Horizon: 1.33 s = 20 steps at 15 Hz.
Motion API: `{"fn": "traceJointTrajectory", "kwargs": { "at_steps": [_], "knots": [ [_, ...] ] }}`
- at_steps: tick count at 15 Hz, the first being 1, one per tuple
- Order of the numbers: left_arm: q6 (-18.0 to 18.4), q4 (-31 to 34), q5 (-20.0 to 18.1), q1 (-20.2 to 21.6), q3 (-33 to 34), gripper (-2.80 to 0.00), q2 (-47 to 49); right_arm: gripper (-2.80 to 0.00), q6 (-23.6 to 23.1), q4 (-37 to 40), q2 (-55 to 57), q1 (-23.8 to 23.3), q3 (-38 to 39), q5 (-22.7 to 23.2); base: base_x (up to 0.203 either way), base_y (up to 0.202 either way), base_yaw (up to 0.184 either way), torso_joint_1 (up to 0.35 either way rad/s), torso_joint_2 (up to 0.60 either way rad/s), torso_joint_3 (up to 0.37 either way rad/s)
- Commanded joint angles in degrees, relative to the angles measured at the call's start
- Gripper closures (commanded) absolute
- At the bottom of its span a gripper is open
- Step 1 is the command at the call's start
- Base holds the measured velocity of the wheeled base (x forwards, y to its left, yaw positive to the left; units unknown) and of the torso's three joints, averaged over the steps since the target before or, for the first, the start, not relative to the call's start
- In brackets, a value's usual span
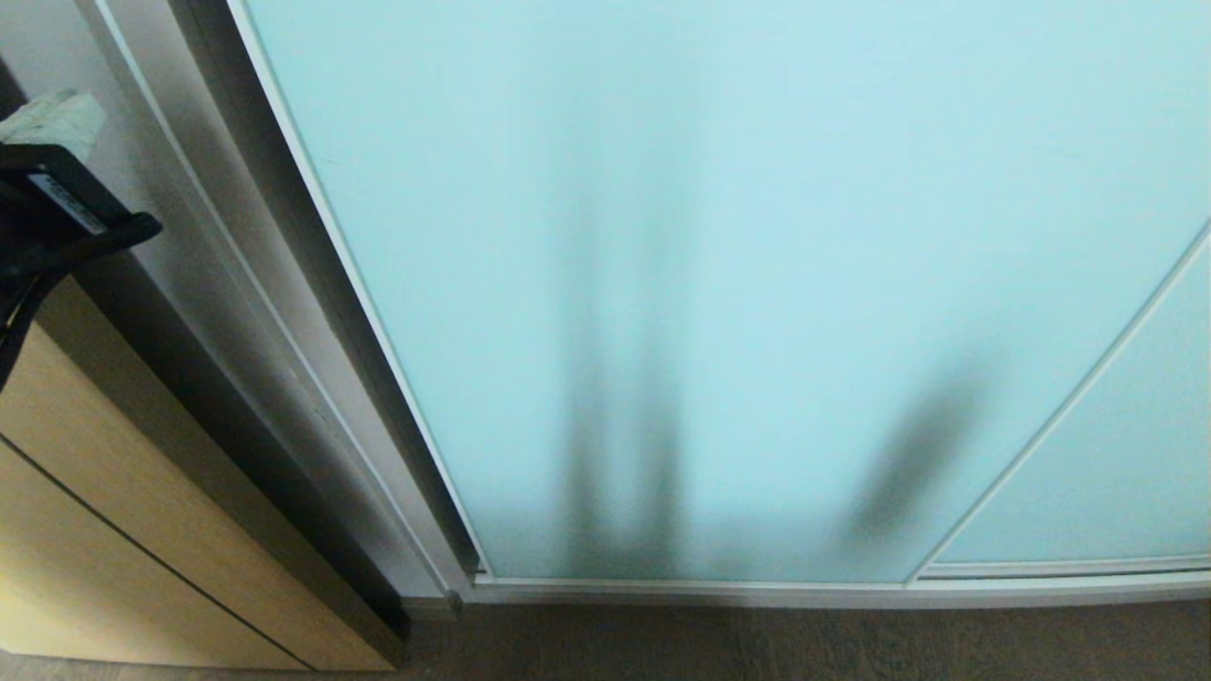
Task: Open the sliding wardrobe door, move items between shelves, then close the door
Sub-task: Open the door
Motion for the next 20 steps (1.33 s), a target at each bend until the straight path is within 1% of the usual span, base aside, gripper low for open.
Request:
{"fn": "traceJointTrajectory", "kwargs": {
  "at_steps": [1,3,6,7,10,12,17,18,20],
  "knots": [
    [0.04,-2.36,1.00,0.00,-1.36,0.00,5.86,0.00,-0.04,-0.08,-0.10,0.11,0.00,0.09,0.000,0.000,0.000,0.000,0.00,0.000],
    [0.12,-2.73,1.23,-0.52,-2.41,0.00,7.11,0.00,-0.04,-0.08,-0.10,0.02,0.00,0.09,0.000,0.000,0.000,0.000,0.00,0.000],
    [0.22,-1.50,0.77,-3.70,-4.02,0.00,7.70,0.00,-0.04,-0.08,-0.10,0.02,0.00,0.01,0.000,0.000,0.000,0.000,0.00,0.000],
    [0.22,-0.84,0.82,-4.05,-5.19,0.00,8.44,0.00,-0.04,-0.08,-0.10,0.02,0.00,0.09,0.000,0.000,0.000,0.000,0.00,0.000],
    [0.08,0.30,1.86,-4.14,-9.85,0.00,12.14,0.00,-0.04,-0.08,-0.10,0.10,0.00,0.09,0.000,0.000,0.000,0.000,0.00,0.000],
    [0.05,0.41,3.69,-4.12,-12.34,0.00,13.56,0.00,-0.04,-0.08,-0.10,0.02,0.00,0.09,0.000,0.000,0.000,0.000,0.00,0.000],
    [0.09,0.35,3.66,-4.12,-13.53,0.00,16.50,0.00,-0.04,-0.08,-0.10,0.02,0.00,0.05,0.000,0.000,0.000,0.000,0.00,0.000],
    [0.14,0.39,3.11,-4.16,-13.63,0.00,17.12,0.00,-0.04,-0.08,-0.10,0.02,0.00,0.01,0.000,0.000,0.000,0.000,0.00,0.000],
    [0.15,0.42,3.06,-4.20,-14.96,0.00,18.67,0.00,-0.04,-0.08,-0.10,0.02,0.00,0.09,0.000,0.000,0.000,0.000,0.00,0.000]
  ]
}}
